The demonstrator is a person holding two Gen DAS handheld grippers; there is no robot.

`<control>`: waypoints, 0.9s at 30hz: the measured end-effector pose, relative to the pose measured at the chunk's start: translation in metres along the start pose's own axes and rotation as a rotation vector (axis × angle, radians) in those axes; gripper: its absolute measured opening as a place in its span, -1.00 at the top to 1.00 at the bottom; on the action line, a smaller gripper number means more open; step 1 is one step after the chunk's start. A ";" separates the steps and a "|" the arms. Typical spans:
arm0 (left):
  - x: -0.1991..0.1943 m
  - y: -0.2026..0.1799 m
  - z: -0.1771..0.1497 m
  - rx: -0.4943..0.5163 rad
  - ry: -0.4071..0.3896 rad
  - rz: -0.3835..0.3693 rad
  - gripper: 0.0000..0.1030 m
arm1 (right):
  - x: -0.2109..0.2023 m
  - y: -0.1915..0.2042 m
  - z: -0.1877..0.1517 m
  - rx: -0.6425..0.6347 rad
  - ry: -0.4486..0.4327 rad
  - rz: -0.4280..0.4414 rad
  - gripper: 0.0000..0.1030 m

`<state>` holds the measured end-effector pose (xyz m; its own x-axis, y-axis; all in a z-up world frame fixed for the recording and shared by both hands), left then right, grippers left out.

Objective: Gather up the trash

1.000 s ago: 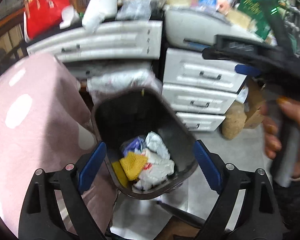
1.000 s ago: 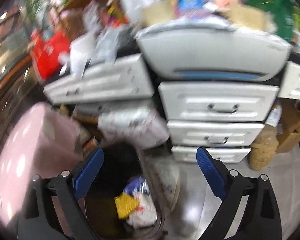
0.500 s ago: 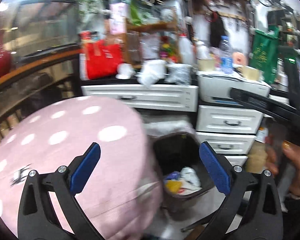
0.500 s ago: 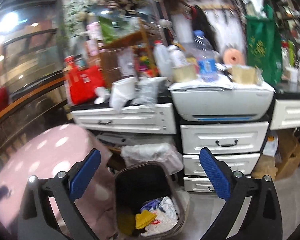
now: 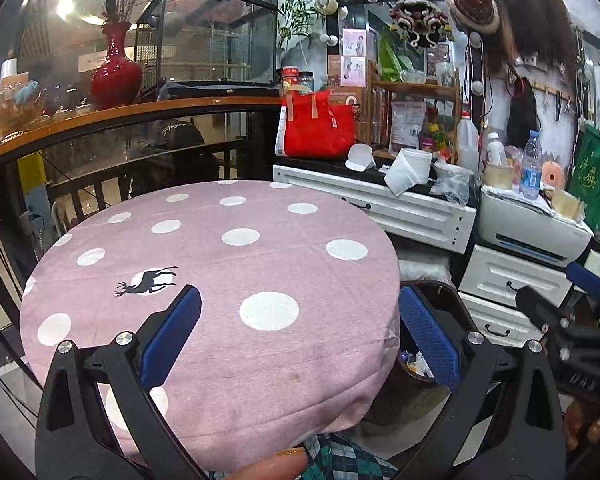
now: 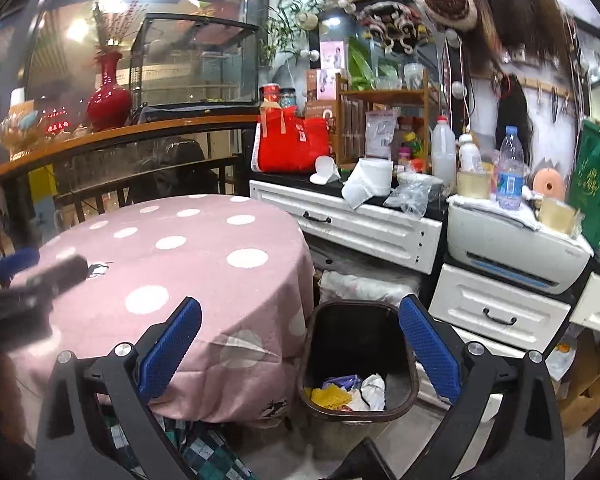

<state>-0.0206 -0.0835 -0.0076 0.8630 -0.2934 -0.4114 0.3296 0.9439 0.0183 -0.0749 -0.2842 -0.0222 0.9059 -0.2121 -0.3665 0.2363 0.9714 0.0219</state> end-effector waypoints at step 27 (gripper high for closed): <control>-0.018 -0.011 -0.004 0.038 -0.058 0.002 -0.89 | -0.028 0.009 -0.003 -0.014 -0.099 -0.005 -0.89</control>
<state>-0.0412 -0.0876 -0.0044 0.8843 -0.3005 -0.3574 0.3408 0.9386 0.0541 -0.0994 -0.2692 -0.0144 0.9353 -0.2254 -0.2727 0.2363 0.9716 0.0076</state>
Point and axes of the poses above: each gripper's, at about its wrist camera, not at the fingertips, and x roughly the way its jaws point, y to its left, z to its top, the point moved 3 cm from there along x, roughly the way its jaws point, and after that the axes turned 1 degree about x, right-handed, at the moved point
